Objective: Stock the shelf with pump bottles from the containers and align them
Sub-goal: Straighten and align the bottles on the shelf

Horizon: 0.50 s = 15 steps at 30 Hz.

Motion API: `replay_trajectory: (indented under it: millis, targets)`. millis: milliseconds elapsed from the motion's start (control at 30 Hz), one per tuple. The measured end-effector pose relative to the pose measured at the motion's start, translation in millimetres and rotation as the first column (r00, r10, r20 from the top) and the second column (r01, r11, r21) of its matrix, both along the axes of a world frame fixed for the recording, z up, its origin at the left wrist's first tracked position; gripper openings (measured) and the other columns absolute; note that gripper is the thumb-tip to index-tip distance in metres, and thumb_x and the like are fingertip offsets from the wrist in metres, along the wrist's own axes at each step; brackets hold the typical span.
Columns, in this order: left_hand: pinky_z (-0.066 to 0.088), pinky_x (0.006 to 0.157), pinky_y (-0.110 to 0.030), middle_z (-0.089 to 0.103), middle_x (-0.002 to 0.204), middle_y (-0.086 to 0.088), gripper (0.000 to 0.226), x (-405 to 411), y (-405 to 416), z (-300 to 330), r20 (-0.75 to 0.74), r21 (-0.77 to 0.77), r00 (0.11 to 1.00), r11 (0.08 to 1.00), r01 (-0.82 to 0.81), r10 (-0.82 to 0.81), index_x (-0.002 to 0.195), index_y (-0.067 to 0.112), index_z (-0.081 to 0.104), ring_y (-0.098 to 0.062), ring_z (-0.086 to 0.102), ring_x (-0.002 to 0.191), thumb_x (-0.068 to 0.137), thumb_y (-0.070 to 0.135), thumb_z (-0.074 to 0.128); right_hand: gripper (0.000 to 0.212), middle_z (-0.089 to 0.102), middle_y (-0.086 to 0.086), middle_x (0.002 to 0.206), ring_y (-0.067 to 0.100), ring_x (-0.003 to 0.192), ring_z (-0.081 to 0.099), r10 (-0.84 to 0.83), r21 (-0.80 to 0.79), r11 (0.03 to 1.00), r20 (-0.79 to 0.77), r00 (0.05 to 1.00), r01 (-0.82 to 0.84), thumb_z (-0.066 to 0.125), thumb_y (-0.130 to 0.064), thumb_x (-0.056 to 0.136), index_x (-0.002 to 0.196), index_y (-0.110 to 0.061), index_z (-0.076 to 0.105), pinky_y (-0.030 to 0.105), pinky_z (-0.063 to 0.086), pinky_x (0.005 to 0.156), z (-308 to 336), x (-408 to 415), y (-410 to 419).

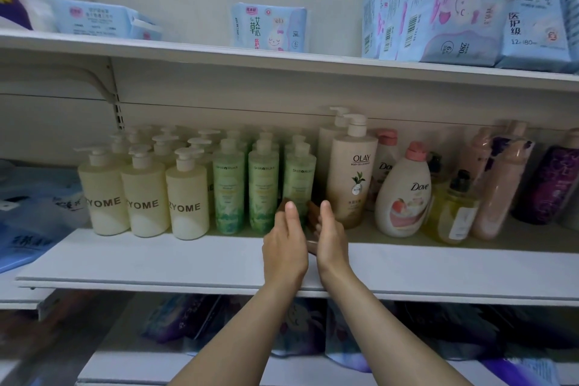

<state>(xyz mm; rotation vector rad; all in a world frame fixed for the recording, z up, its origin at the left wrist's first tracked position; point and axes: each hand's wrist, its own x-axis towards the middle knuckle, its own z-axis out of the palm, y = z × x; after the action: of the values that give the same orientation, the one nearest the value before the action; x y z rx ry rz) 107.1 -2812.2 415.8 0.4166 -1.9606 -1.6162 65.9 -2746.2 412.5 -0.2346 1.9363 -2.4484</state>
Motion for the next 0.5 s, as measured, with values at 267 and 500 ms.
replay_trajectory:
  millis: [267,500]
  targets:
    - [0.030,0.100,-0.024,0.055,0.139,0.007,0.059,17.2,-8.3,10.2,-0.008,0.019,0.998,0.998,0.064,-0.064,0.137,0.031,0.053,-0.014,0.048,0.128,0.100,0.061,0.019,0.037,0.074,-0.005,0.110,0.002,0.094,0.070,-0.053,0.007,0.999,0.016,0.998,0.053,0.039,-0.046,0.105,0.104,-0.026,0.070,0.029,0.057,0.081,14.1,16.3,3.2]
    - [0.033,0.096,-0.025,0.056,0.138,0.007,0.074,61.7,-87.1,11.1,-0.100,-0.246,0.995,0.969,-0.037,0.012,0.139,0.028,0.050,-0.015,0.051,0.125,0.091,0.067,0.010,0.049,0.063,0.012,0.133,0.020,0.121,0.061,-0.101,-0.049,0.994,0.026,0.995,0.103,0.038,-0.041,0.106,0.137,-0.006,0.056,0.039,0.047,0.107,12.9,60.7,-42.6]
